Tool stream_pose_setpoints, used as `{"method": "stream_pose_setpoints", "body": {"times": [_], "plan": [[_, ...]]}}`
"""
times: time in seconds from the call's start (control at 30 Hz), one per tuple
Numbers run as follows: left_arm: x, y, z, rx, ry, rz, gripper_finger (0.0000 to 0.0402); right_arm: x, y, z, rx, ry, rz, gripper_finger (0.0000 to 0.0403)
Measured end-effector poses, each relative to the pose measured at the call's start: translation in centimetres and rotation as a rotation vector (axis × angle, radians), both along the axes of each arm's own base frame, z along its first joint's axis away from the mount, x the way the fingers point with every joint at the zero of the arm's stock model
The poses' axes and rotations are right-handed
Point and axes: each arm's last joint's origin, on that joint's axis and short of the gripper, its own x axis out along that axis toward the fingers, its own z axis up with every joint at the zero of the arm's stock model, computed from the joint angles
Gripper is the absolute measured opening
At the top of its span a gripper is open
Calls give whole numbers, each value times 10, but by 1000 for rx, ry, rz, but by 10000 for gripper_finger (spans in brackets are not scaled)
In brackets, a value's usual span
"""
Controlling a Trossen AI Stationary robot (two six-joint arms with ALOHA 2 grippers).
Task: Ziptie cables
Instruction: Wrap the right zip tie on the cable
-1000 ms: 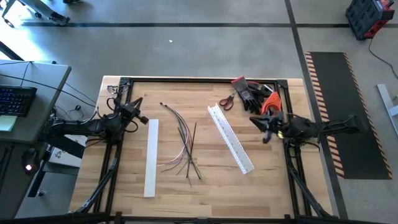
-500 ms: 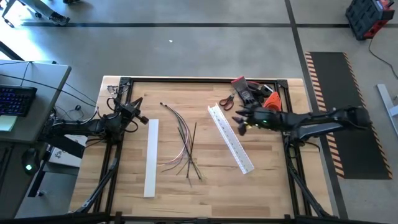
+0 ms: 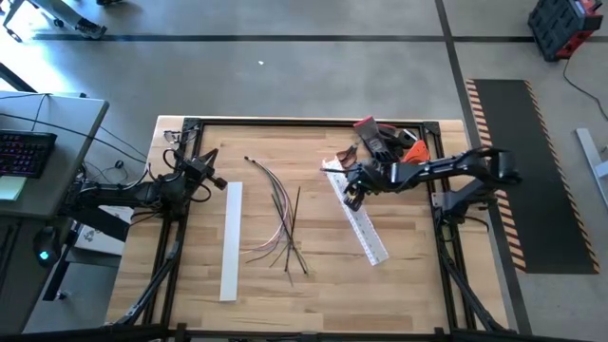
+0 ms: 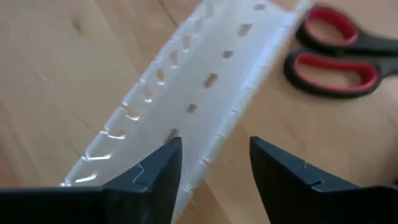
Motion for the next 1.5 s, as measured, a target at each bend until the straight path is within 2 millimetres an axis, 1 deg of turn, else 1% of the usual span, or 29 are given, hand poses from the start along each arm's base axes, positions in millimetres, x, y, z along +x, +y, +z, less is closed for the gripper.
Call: {"method": "stream_pose_setpoints", "body": {"times": [0.13, 0.23, 0.33, 0.37, 0.47, 0.53, 0.67, 0.73, 0.8, 0.87, 0.93, 1.03, 1.13, 1.23, 1.33, 1.4, 1.5], "plan": [[0, 0, 0, 0, 0, 0, 0, 4, -1, -2, 10, 65, 4, 127], [0, 0, 0, 0, 0, 0, 0, 8, -4, 0, 26, 89, 24, 81], [0, 0, 0, 0, 0, 0, 0, 16, -7, 9, 18, 56, 54, 21], [0, 0, 0, 0, 0, 0, 0, 21, -8, 14, 6, 39, 75, 11], [0, 0, 0, 0, 0, 0, 0, 38, -14, 37, -56, -26, 146, 6], [0, 0, 0, 0, 0, 0, 0, 54, -21, 56, -124, -73, 220, 3], [0, 0, 0, 0, 0, 0, 0, 95, -40, 87, -234, -167, 330, 2], [0, 0, 0, 0, 0, 0, 0, 116, -55, 94, -246, -191, 385, 1], [0, 0, 0, 0, -1, 0, 0, 136, -71, 92, -265, -180, 447, 1], [0, 0, 0, 0, -1, 0, 0, 155, -86, 84, -291, -128, 491, 1], [0, 0, 0, 0, 0, 0, 0, 169, -101, 70, -293, -44, 509, 1], [0, 0, 0, -5, -9, -1, 0, 185, -118, 48, -250, 49, 518, 0], [0, 0, 0, -38, -72, -16, 0, 193, -128, 27, -199, 166, 529, 0], [1, -1, 0, -82, -148, -43, 0, 196, -136, 14, -183, 256, 530, 0], [1, -1, 1, -117, -210, -50, 0, 196, -142, 13, -202, 297, 500, 1], [1, -1, 1, -128, -230, -49, 0, 195, -145, 14, -206, 294, 473, 7], [1, -1, 1, -130, -235, -50, 0, 192, -151, 20, -210, 281, 455, 38]]}}
